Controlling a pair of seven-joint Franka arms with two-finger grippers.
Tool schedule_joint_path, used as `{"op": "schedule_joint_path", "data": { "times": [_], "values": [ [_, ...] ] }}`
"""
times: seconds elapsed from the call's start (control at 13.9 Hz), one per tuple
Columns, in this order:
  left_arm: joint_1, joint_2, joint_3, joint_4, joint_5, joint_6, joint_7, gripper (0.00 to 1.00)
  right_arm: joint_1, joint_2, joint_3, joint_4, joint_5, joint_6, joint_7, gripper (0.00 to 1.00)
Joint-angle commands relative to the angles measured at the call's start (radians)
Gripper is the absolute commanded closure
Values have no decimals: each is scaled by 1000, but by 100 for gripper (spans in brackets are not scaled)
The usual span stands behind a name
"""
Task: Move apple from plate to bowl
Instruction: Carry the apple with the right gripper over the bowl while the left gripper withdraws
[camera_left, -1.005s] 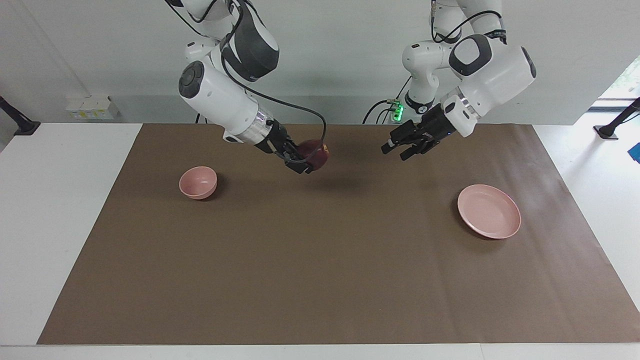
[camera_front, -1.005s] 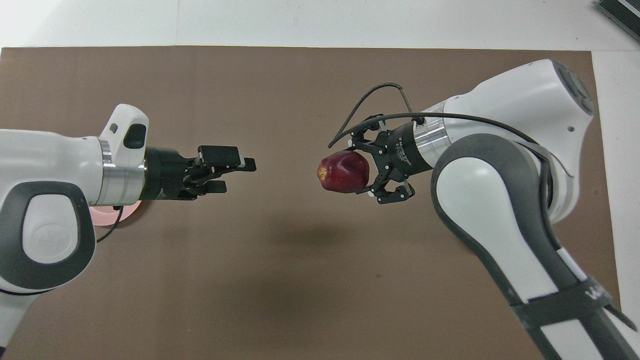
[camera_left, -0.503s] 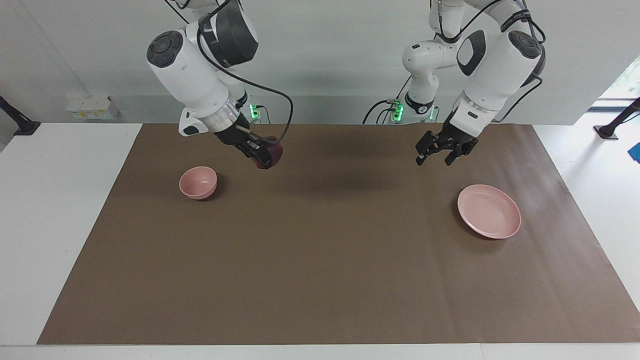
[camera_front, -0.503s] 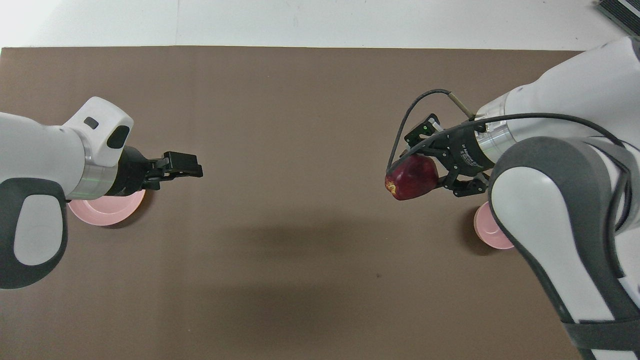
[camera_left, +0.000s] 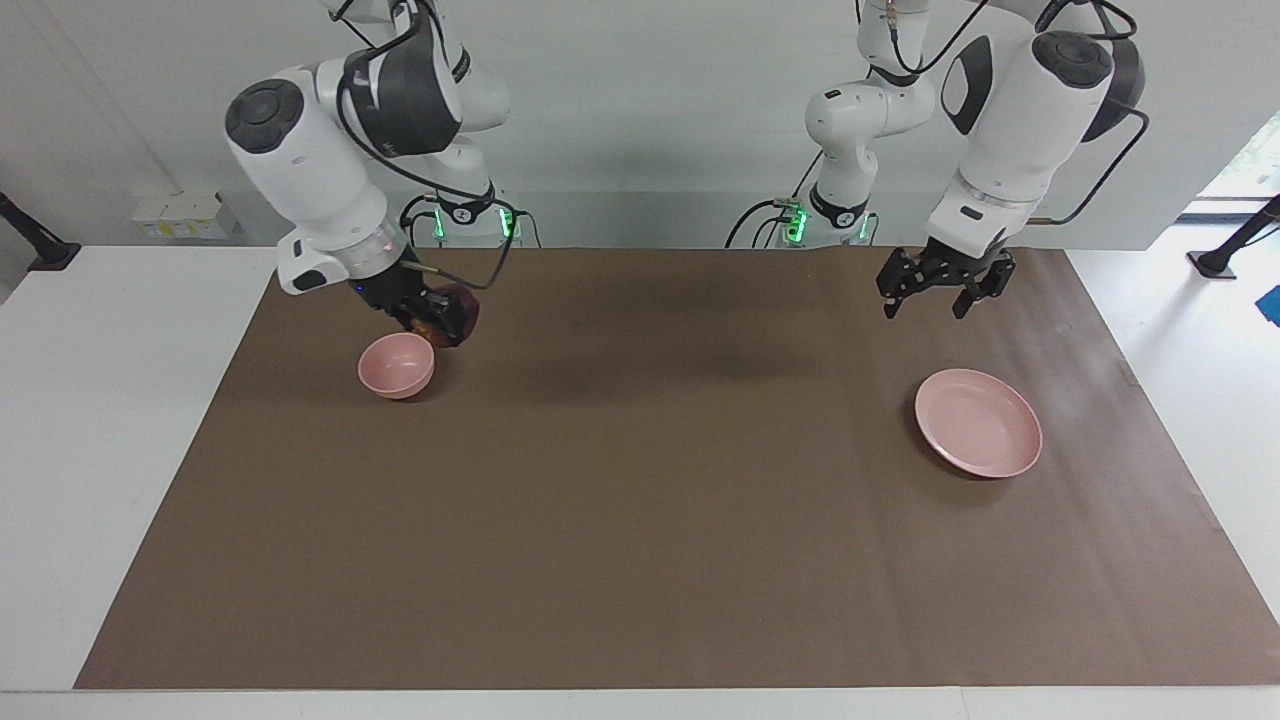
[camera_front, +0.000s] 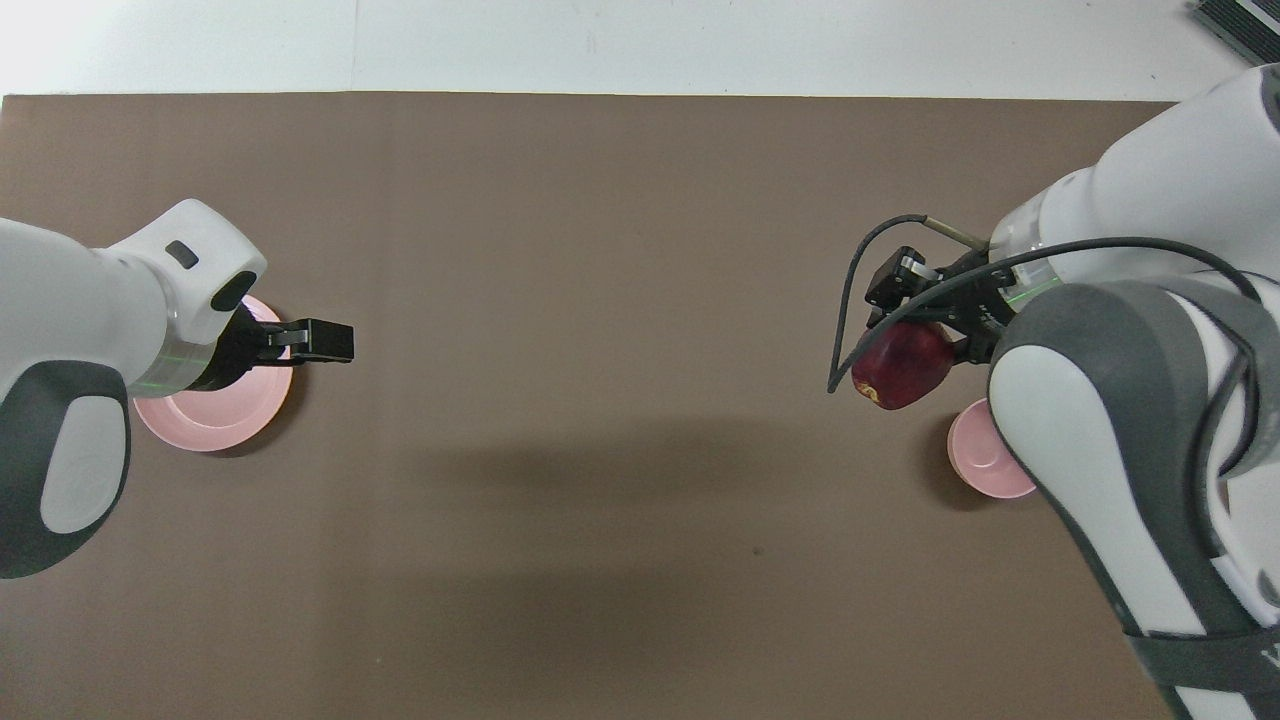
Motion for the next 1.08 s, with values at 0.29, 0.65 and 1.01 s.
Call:
{"op": "schedule_joint_path", "data": {
  "times": [0.29,0.65,1.01],
  "values": [
    [4,26,88,259,20,-252,68,0,-142,-127,8,-395,-54,251,-300,100],
    [4,28,88,244,20,-228,66,0,-179,-120,9,-576,-54,483,-368,100],
    [7,29,89,249,15,-222,63,0,-164,-72,9,-547,-56,503,-353,7]
  ]
}}
